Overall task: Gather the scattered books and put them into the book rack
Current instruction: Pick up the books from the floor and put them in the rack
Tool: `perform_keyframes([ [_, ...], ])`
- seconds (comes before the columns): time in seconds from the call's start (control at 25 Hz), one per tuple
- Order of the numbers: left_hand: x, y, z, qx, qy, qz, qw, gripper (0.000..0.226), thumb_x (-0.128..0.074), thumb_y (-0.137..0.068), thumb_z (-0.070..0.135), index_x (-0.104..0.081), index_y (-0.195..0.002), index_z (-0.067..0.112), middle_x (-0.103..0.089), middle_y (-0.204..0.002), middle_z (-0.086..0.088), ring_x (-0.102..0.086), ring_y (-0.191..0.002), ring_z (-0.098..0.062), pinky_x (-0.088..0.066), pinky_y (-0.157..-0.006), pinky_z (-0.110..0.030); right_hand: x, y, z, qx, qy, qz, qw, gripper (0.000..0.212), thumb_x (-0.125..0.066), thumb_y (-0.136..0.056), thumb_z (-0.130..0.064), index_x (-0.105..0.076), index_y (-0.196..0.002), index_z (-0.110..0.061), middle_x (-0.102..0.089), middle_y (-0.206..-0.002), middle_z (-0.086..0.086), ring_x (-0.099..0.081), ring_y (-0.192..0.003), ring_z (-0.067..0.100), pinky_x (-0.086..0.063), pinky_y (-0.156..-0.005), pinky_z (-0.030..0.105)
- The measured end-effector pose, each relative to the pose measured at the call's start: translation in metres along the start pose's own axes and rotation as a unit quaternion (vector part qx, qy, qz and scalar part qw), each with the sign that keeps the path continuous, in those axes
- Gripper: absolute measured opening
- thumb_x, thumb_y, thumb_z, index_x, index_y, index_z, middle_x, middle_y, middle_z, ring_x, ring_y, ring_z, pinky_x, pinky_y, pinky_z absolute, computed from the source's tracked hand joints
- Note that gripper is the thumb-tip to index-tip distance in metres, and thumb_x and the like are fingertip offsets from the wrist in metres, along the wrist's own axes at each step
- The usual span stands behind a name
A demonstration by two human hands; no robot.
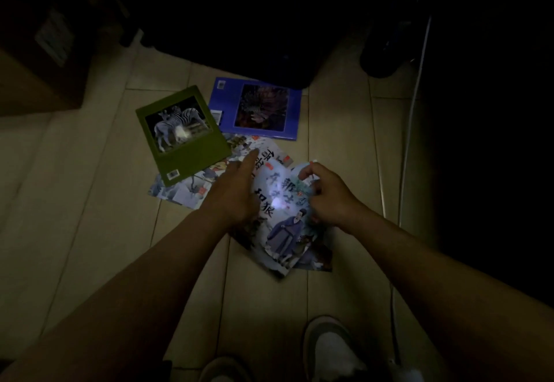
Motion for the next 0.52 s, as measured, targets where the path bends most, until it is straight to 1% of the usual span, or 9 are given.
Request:
perform_keyframes([
  [0.04, 0.011, 0.003, 0.009, -0.021, -0.001, -0.006, 1.0, 0.089, -0.063, -0.088, 0.009, -0.009, -0.156, 0.029, -0.03, -0.153, -0.018, -0.037, -0.136, -0.036, -0.041, -0.103, -0.048, 0.002, 0.003, -0.012, 0.019, 0.014, -0.024, 0.999, 0.045, -0.049, -0.081, 0.017, -0.055, -0.101, -0.023, -0.061, -0.098, 0.025, -0.055, -0.065, 0.015, -0.037, -0.064, 0.019],
  [0.12, 0.039, 0.014, 0.03, -0.045, -0.011, -0.022, 0.999, 0.08, -0.059, -0.09, 0.001, -0.02, -0.155, 0.026, -0.037, -0.15, -0.017, -0.042, -0.133, -0.035, -0.043, -0.101, -0.044, 0.009, 0.012, -0.043, 0.055, 0.031, -0.051, 0.997, 0.043, -0.049, -0.083, 0.019, -0.057, -0.104, -0.017, -0.061, -0.092, 0.016, -0.052, -0.057, 0.008, -0.036, -0.055, 0.015],
  [0.16, 0.054, 0.022, 0.041, -0.045, -0.012, -0.028, 0.999, 0.072, -0.057, -0.092, -0.001, -0.026, -0.153, 0.021, -0.037, -0.152, -0.015, -0.04, -0.135, -0.034, -0.041, -0.103, -0.037, 0.013, 0.018, -0.058, 0.07, 0.045, -0.061, 0.995, 0.043, -0.047, -0.084, 0.02, -0.057, -0.107, -0.015, -0.058, -0.09, 0.008, -0.05, -0.059, 0.008, -0.036, -0.05, 0.015],
  [0.2, 0.073, 0.032, 0.052, -0.034, -0.009, -0.03, 0.999, 0.065, -0.056, -0.093, -0.002, -0.033, -0.151, 0.016, -0.037, -0.152, -0.013, -0.038, -0.137, -0.031, -0.038, -0.101, -0.028, 0.019, 0.026, -0.075, 0.083, 0.06, -0.068, 0.992, 0.044, -0.045, -0.085, 0.021, -0.056, -0.108, -0.015, -0.056, -0.089, 0.006, -0.049, -0.063, 0.011, -0.039, -0.049, 0.018],
  [0.24, 0.091, 0.045, 0.063, -0.028, -0.007, -0.019, 0.999, 0.058, -0.057, -0.094, -0.001, -0.039, -0.147, 0.013, -0.039, -0.15, -0.012, -0.04, -0.136, -0.029, -0.037, -0.097, -0.022, 0.027, 0.035, -0.092, 0.095, 0.077, -0.07, 0.99, 0.043, -0.046, -0.087, 0.019, -0.057, -0.11, -0.016, -0.056, -0.089, 0.012, -0.05, -0.065, 0.016, -0.042, -0.051, 0.022],
  [0.32, 0.136, 0.077, 0.083, -0.028, -0.021, 0.032, 0.999, 0.051, -0.061, -0.093, 0.002, -0.047, -0.141, 0.012, -0.047, -0.144, -0.011, -0.047, -0.13, -0.027, -0.04, -0.096, -0.025, 0.044, 0.057, -0.136, 0.129, 0.12, -0.07, 0.982, 0.032, -0.053, -0.093, 0.008, -0.058, -0.11, -0.018, -0.057, -0.096, 0.03, -0.052, -0.07, 0.026, -0.046, -0.056, 0.033],
  [0.36, 0.158, 0.094, 0.093, -0.032, -0.023, 0.061, 0.997, 0.049, -0.062, -0.093, 0.003, -0.049, -0.139, 0.013, -0.051, -0.141, -0.011, -0.05, -0.126, -0.026, -0.041, -0.092, -0.024, 0.053, 0.068, -0.159, 0.151, 0.146, -0.068, 0.975, 0.024, -0.057, -0.094, 0.001, -0.058, -0.109, -0.018, -0.058, -0.097, 0.029, -0.055, -0.074, 0.025, -0.05, -0.059, 0.035],
  [0.44, 0.204, 0.135, 0.112, -0.043, -0.025, 0.127, 0.991, 0.048, -0.062, -0.092, 0.006, -0.051, -0.138, 0.014, -0.055, -0.134, -0.009, -0.054, -0.117, -0.021, -0.038, -0.081, -0.017, 0.069, 0.097, -0.209, 0.2, 0.19, -0.053, 0.96, 0.016, -0.062, -0.092, -0.011, -0.059, -0.104, -0.022, -0.063, -0.097, 0.011, -0.062, -0.084, 0.019, -0.056, -0.073, 0.039],
  [0.52, 0.249, 0.181, 0.132, -0.039, -0.02, 0.185, 0.982, 0.05, -0.063, -0.092, 0.009, -0.05, -0.139, 0.017, -0.056, -0.131, -0.007, -0.055, -0.113, -0.019, -0.044, -0.082, -0.021, 0.081, 0.135, -0.261, 0.245, 0.233, -0.03, 0.941, 0.015, -0.066, -0.09, -0.021, -0.059, -0.102, -0.026, -0.063, -0.102, 0.0, -0.062, -0.091, 0.015, -0.056, -0.08, 0.038],
])
Point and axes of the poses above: each hand's wrist, its own y-axis away from the middle knuckle, its own x-axis out of the back of the hand, z = x × y, the point moved 3 cm from there along -y, towards the middle knuckle
